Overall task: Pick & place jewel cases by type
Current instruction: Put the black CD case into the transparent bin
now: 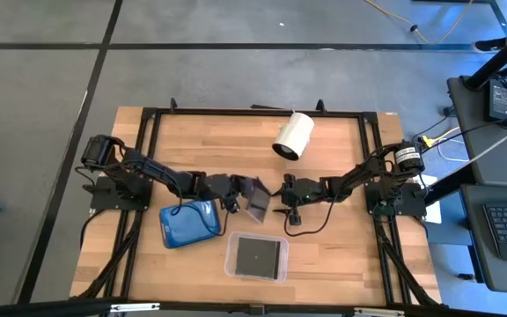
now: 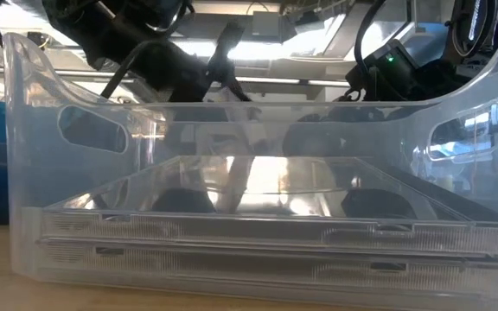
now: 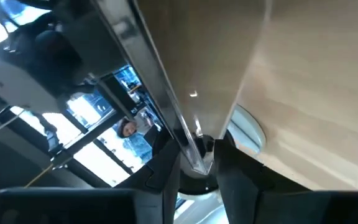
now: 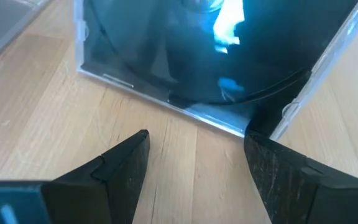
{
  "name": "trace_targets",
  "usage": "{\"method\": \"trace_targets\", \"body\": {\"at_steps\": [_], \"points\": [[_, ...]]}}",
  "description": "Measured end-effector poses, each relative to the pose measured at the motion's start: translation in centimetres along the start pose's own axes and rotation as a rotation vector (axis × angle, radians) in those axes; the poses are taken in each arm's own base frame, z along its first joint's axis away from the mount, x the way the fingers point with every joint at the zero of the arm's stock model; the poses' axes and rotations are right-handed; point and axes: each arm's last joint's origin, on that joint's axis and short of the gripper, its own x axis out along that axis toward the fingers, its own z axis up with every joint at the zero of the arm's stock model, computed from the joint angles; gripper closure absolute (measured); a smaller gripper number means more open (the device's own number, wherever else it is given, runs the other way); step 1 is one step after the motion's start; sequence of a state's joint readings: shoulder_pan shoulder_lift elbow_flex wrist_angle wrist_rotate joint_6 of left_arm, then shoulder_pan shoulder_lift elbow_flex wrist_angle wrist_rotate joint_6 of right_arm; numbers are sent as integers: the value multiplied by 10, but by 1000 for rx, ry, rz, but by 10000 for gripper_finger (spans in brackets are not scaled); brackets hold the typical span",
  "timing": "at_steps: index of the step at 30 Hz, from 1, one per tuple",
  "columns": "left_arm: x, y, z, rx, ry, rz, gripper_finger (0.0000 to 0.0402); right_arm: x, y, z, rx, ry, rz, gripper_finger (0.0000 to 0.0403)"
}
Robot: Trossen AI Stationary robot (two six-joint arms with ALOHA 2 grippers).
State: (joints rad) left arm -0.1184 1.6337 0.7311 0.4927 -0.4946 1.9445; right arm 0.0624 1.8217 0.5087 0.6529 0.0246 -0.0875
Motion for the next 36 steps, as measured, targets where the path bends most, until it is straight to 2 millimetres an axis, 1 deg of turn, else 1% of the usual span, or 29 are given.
{"method": "trace_targets", "body": {"at_steps": [4, 13, 19, 22, 26, 32, 36], "points": [[-1, -2, 1, 45, 26, -30, 317, 0, 0, 0, 0, 0, 0, 136], [-4, 0, 5, 51, 70, -44, 350, 0, 0, 0, 0, 0, 1, 136], [-6, 0, 7, 59, 107, -57, 355, 0, 0, 0, 27, 0, 3, 136], [-7, 1, 7, 62, 134, -67, 356, -2, 1, 2, 66, -6, 54, 136], [-8, 1, 9, 64, 134, -65, 357, -12, 3, 6, 100, 23, 144, 136], [-10, 5, 10, 49, 163, -46, 357, -36, 3, 9, 206, 150, 151, 136], [-12, 12, 9, 5, 204, 4, 357, -49, 1, 19, 231, 120, 149, 136]]}}
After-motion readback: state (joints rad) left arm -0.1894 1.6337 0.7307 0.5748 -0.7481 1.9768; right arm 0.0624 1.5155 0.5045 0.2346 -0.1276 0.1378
